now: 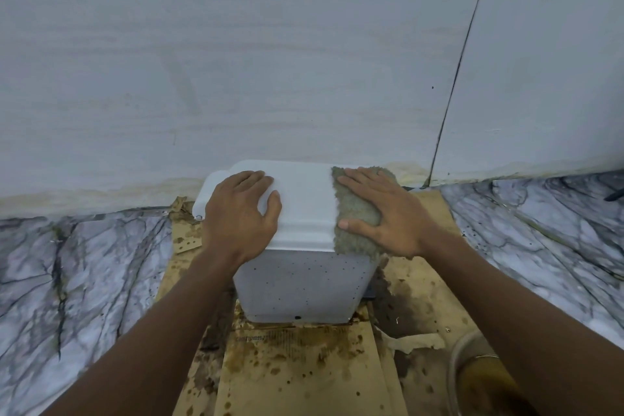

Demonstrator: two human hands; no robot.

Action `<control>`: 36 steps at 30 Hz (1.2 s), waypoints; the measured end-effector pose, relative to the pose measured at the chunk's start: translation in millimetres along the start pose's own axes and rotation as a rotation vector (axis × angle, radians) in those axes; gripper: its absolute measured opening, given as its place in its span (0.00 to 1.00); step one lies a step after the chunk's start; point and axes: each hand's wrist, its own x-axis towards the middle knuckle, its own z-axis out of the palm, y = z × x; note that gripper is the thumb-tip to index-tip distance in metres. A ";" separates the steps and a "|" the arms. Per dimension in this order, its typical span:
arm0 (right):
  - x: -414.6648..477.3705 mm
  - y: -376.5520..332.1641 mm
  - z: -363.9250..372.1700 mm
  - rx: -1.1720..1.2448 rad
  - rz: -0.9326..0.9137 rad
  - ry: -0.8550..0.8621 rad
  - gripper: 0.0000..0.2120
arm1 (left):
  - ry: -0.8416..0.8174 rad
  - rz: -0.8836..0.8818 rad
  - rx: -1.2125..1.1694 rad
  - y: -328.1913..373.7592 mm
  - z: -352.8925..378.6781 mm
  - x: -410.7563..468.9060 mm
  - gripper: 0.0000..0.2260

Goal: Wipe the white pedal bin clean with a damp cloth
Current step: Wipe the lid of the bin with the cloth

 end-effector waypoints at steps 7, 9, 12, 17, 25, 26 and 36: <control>-8.6 -47.7 31.4 -0.240 -0.030 0.100 0.40 | -0.007 0.010 -0.005 -2.6 -5.4 -3.1 0.18; -5.6 -50.4 31.4 -0.248 -0.103 0.070 0.39 | -0.018 0.022 -0.009 -3.1 -6.9 -3.1 0.18; 2.8 -39.5 15.3 -0.196 -0.126 -0.011 0.40 | -0.007 0.014 -0.061 -1.7 -8.2 -4.0 0.17; 8.2 -20.3 -6.7 -0.088 0.033 -0.060 0.44 | 0.046 0.039 -0.077 1.4 -7.8 -5.9 0.14; 4.9 -27.9 8.9 -0.185 0.032 -0.022 0.44 | -0.134 -0.001 0.020 4.4 -28.5 27.2 0.13; 3.9 -30.8 9.9 -0.204 0.029 -0.023 0.44 | -0.126 0.011 0.010 4.3 -27.6 30.6 0.13; 23.5 -26.7 -7.8 -0.102 -0.073 -0.161 0.42 | -0.051 0.037 -0.072 -5.3 -0.6 13.8 0.19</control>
